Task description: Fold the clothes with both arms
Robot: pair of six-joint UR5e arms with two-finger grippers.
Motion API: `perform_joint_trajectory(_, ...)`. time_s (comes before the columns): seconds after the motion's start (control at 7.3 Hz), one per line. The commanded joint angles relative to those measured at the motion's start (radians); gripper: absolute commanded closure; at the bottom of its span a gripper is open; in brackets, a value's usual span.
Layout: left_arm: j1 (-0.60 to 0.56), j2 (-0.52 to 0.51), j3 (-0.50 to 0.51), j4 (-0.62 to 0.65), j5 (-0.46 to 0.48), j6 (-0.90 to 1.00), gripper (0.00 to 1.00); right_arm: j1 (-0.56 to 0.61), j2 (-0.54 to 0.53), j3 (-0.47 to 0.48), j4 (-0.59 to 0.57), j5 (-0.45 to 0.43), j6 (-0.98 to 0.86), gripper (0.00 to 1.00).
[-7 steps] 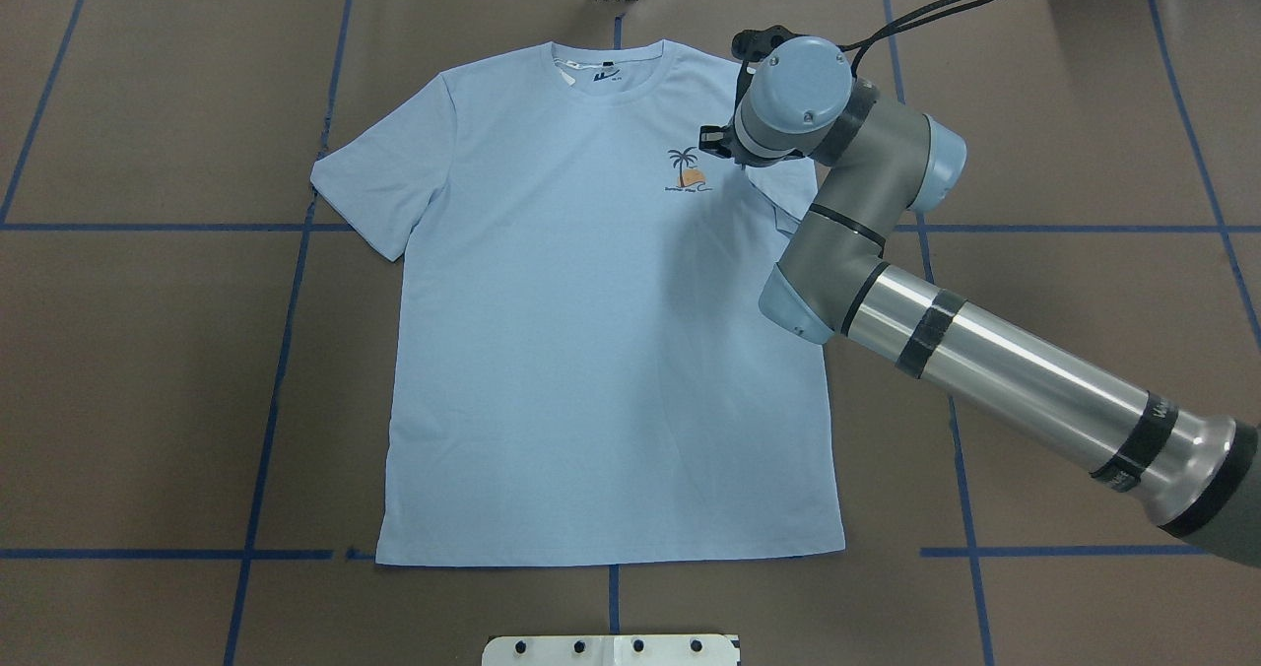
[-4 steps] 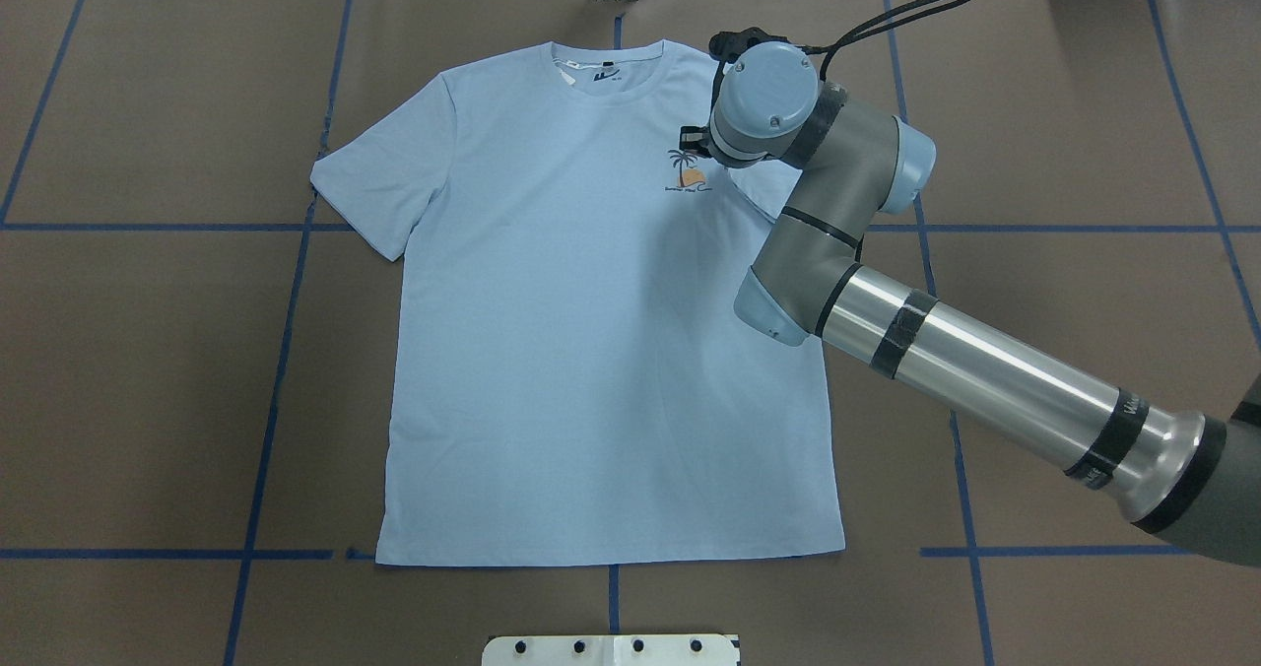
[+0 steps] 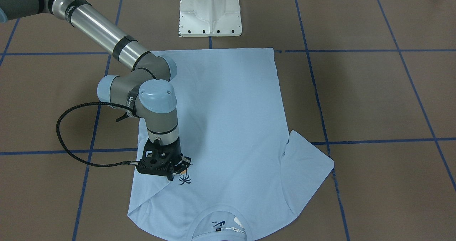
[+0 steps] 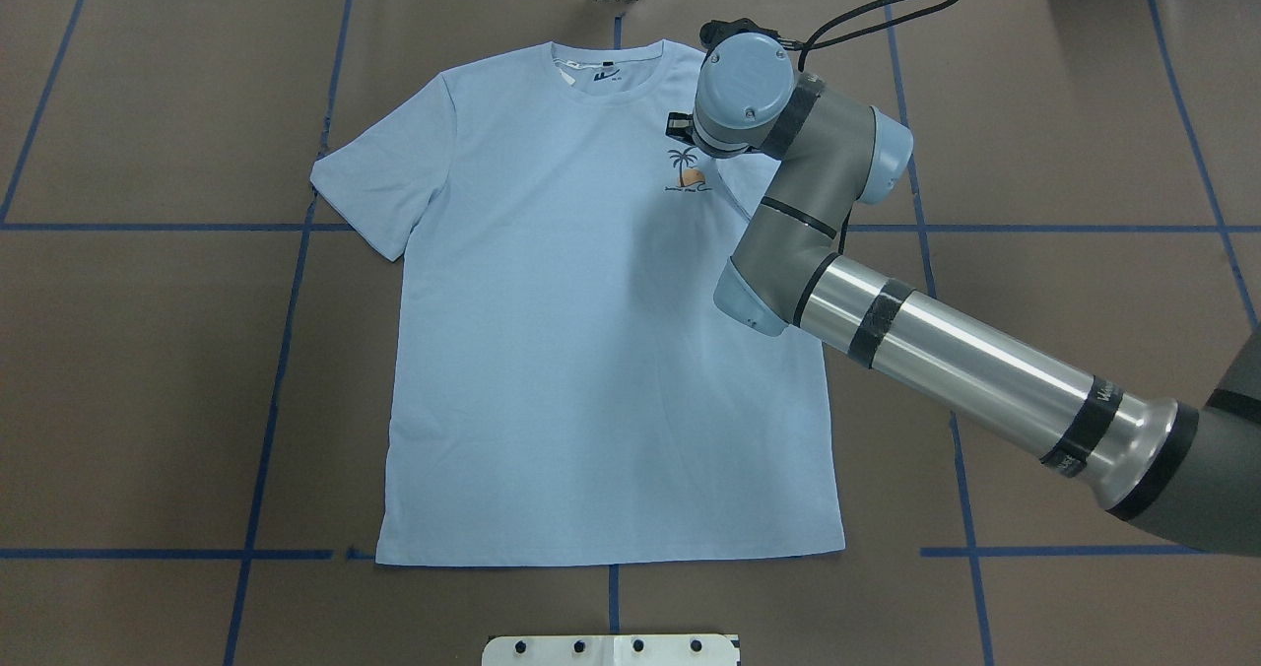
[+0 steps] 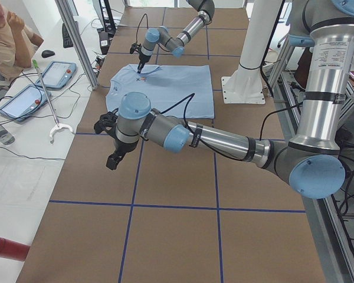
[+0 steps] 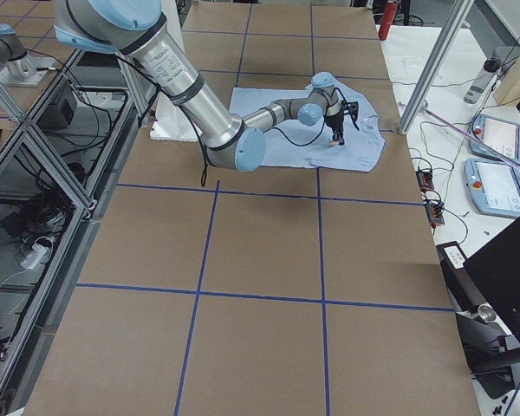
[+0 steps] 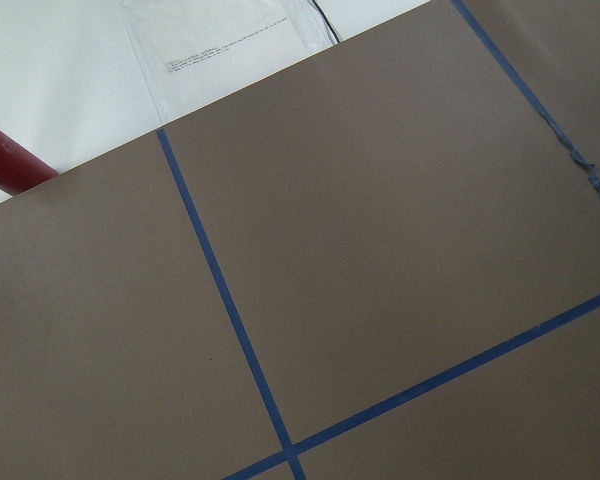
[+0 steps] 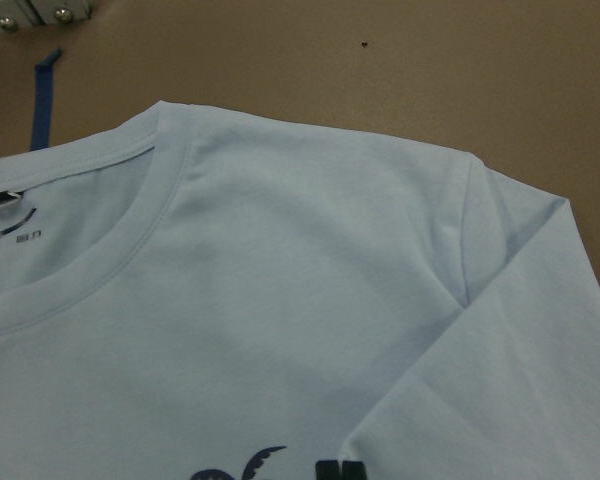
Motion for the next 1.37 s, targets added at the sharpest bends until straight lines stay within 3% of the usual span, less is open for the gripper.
perform_joint_trajectory(0.0, 0.0, -0.001, 0.0, -0.006, 0.0, 0.0, 0.0, -0.007, 0.009, -0.004, 0.0, -0.006, -0.01, 0.01)
perform_joint_trajectory(0.27, 0.021, -0.01, -0.004, -0.047, 0.006, -0.121, 0.0, -0.001, 0.051, 0.001, -0.015, 0.023, -0.044, 0.0)
perform_joint_trajectory(0.41, 0.081, -0.004, 0.0, -0.141, 0.008, -0.135, 0.0, 0.025, 0.055, 0.016, -0.07, 0.09, -0.074, 0.0)
perform_joint_trajectory(0.68, 0.255, -0.089, 0.101, -0.164, 0.012, -0.303, 0.0, 0.129, 0.046, 0.106, -0.217, 0.266, -0.232, 0.0)
perform_joint_trajectory(1.1, 0.389, -0.137, 0.226, -0.422, 0.115, -0.79, 0.0, 0.313, -0.126, 0.273, -0.27, 0.467, -0.508, 0.0)
perform_joint_trajectory(1.23, 0.435, -0.198, 0.299, -0.476, 0.144, -0.927, 0.13, 0.371, -0.177, 0.292, -0.27, 0.513, -0.598, 0.0)
